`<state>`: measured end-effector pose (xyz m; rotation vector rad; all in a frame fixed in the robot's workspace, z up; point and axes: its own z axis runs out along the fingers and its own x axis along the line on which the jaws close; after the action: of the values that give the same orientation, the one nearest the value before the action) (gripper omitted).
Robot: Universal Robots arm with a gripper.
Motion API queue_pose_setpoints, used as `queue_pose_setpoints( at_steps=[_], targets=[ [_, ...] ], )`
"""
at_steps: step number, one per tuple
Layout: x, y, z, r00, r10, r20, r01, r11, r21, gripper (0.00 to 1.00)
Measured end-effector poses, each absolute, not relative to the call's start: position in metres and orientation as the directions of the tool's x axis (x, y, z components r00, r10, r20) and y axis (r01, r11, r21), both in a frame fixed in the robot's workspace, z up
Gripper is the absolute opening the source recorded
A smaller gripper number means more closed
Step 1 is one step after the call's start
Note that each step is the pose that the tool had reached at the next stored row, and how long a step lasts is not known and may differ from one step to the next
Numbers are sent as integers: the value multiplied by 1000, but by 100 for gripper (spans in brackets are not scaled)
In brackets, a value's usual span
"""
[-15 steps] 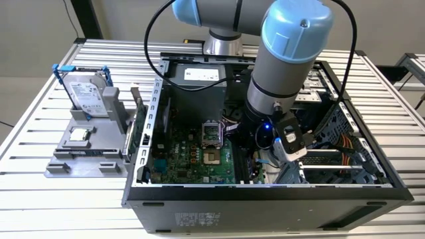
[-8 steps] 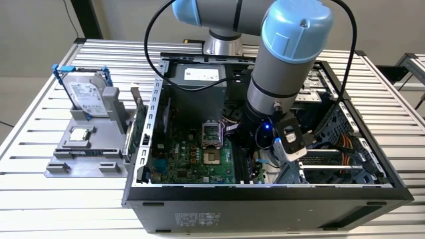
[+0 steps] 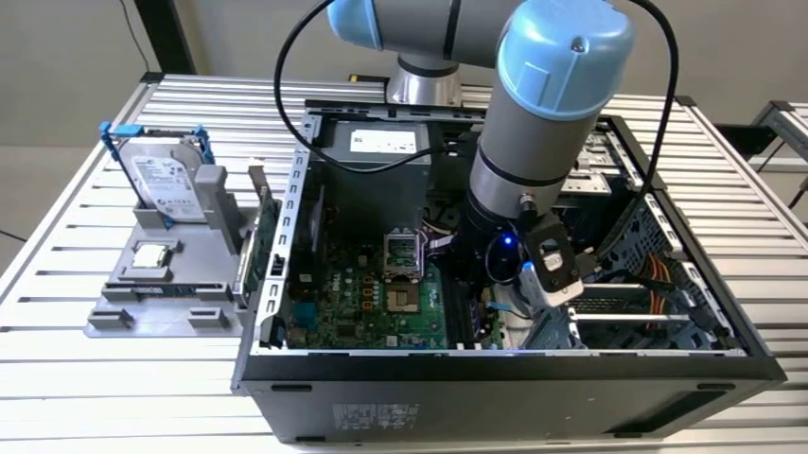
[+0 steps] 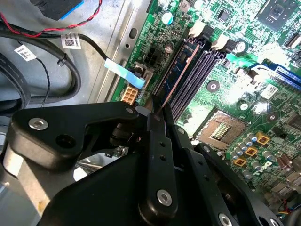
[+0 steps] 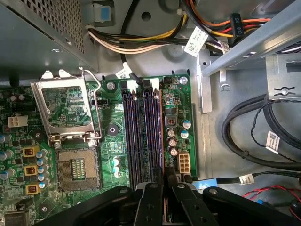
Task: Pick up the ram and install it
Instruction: 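Insert the ram into the slot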
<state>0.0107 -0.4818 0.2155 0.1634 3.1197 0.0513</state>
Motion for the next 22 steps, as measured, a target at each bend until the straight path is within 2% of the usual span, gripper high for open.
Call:
queue_pose_setpoints(
  at_steps=[10, 22],
  targets=[
    [11, -483, 215, -996, 87, -14, 87, 995, 41, 0],
    [11, -483, 212, -996, 87, -13, 86, 996, 28, 0]
  ],
)
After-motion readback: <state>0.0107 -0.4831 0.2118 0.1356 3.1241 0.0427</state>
